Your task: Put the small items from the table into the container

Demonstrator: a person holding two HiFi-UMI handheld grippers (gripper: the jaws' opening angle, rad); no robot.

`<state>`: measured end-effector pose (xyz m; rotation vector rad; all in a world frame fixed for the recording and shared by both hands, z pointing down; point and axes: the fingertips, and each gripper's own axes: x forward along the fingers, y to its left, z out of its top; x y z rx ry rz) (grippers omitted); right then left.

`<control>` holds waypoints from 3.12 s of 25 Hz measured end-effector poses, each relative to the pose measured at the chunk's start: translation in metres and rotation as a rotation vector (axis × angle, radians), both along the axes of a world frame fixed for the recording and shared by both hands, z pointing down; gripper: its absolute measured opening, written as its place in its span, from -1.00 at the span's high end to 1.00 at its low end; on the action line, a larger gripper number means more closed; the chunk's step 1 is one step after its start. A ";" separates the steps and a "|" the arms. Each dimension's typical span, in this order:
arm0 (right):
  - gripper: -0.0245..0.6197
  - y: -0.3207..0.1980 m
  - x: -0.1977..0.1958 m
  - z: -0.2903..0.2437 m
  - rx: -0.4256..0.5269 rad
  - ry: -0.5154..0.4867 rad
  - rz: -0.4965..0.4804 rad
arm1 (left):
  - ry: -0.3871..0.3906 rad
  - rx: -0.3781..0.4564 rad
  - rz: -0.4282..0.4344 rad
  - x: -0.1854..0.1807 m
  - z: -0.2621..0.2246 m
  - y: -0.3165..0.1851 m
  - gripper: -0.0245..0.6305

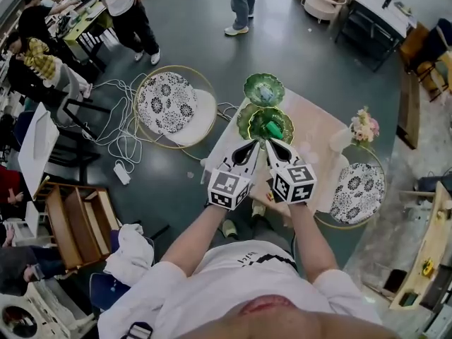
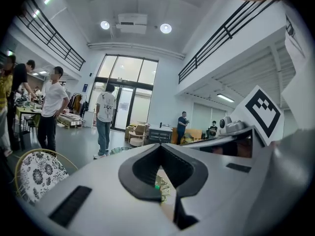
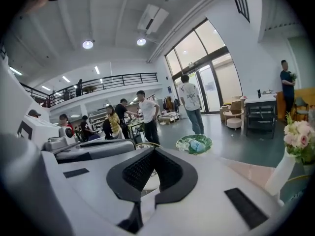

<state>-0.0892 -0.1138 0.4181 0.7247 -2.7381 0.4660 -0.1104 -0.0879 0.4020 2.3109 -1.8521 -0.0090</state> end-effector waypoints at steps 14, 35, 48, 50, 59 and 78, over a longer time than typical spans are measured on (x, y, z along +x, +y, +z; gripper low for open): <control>0.88 0.066 0.056 -0.014 0.038 -0.045 0.146 | 0.001 0.029 0.117 0.044 -0.019 0.057 0.90; 0.87 0.077 0.147 0.053 -0.103 -0.020 0.339 | 0.042 0.010 0.271 0.094 0.039 0.072 0.90; 0.67 0.116 0.187 0.235 -0.405 0.172 0.364 | 0.024 -0.105 0.323 0.118 0.149 0.069 0.90; 0.67 0.119 0.191 0.261 -0.453 0.177 0.387 | 0.016 -0.121 0.334 0.122 0.166 0.070 0.90; 0.60 0.108 0.196 0.358 -0.665 0.111 0.518 | 0.003 -0.167 0.387 0.140 0.226 0.070 0.90; 0.53 0.089 0.192 0.424 -0.713 0.452 0.678 | 0.009 -0.211 0.388 0.120 0.261 0.055 0.90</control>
